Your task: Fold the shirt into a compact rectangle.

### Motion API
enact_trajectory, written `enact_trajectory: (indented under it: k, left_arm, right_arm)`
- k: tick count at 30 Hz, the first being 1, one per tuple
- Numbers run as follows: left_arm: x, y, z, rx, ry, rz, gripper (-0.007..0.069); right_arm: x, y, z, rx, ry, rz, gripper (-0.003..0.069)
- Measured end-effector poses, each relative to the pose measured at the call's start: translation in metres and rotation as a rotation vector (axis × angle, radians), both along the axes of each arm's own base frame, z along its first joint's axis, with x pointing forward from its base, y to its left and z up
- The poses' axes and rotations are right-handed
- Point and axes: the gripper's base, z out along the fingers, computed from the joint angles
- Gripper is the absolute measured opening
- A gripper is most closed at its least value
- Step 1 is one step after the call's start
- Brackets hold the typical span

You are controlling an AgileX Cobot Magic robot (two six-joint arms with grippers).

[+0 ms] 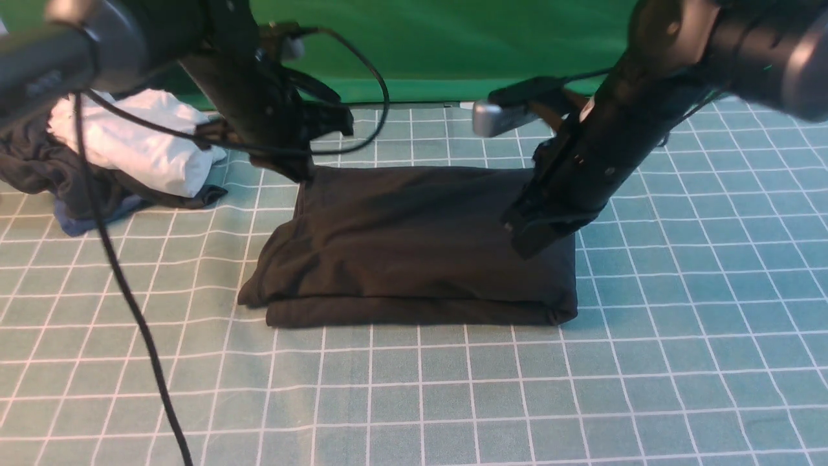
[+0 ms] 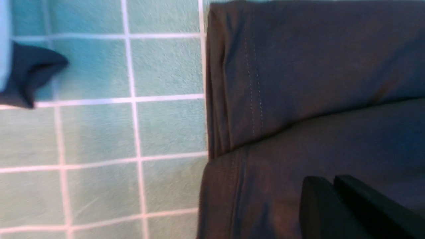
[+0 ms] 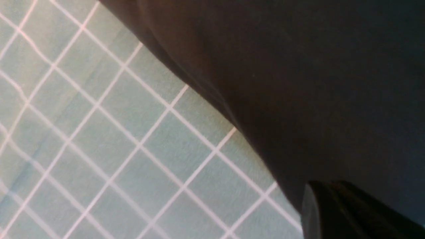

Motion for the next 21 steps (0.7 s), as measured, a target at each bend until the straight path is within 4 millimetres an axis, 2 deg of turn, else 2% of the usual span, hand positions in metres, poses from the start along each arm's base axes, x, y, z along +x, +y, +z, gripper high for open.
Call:
enact_trajectory:
  k: [1,2,3,7,9,11,16,21]
  left_arm:
    - [-0.004,0.004,0.009,0.019,-0.004,-0.001,0.0011]
    - [-0.005,0.005,0.01,0.026,-0.001,-0.003,0.0011]
    - [-0.011,0.009,0.02,0.037,-0.004,-0.003,0.0011]
    - [-0.03,0.015,0.051,0.06,-0.015,-0.029,0.0011]
    - [-0.04,0.017,0.066,0.059,-0.032,-0.035,0.0011]
    - [-0.051,0.019,0.079,0.055,-0.062,-0.036,0.0011]
    - [-0.079,0.024,0.104,0.049,-0.111,-0.037,0.0011]
    - [-0.104,0.029,0.117,0.047,-0.131,-0.038,0.0011]
  right_arm:
    - [0.004,0.001,-0.011,-0.01,0.014,-0.007,0.0024]
    - [0.004,0.002,-0.012,-0.011,0.018,-0.01,0.0025]
    - [0.008,0.002,-0.026,-0.039,0.041,-0.026,0.0027]
    - [0.011,-0.004,-0.057,-0.161,0.124,-0.053,0.0027]
    - [0.009,-0.009,-0.067,-0.235,0.166,-0.065,0.0027]
    - [0.009,-0.011,-0.068,-0.261,0.18,-0.084,0.0027]
    - [0.006,-0.017,-0.049,-0.289,0.144,-0.097,0.0027]
    - [0.002,-0.031,0.001,-0.241,0.028,-0.132,0.0038]
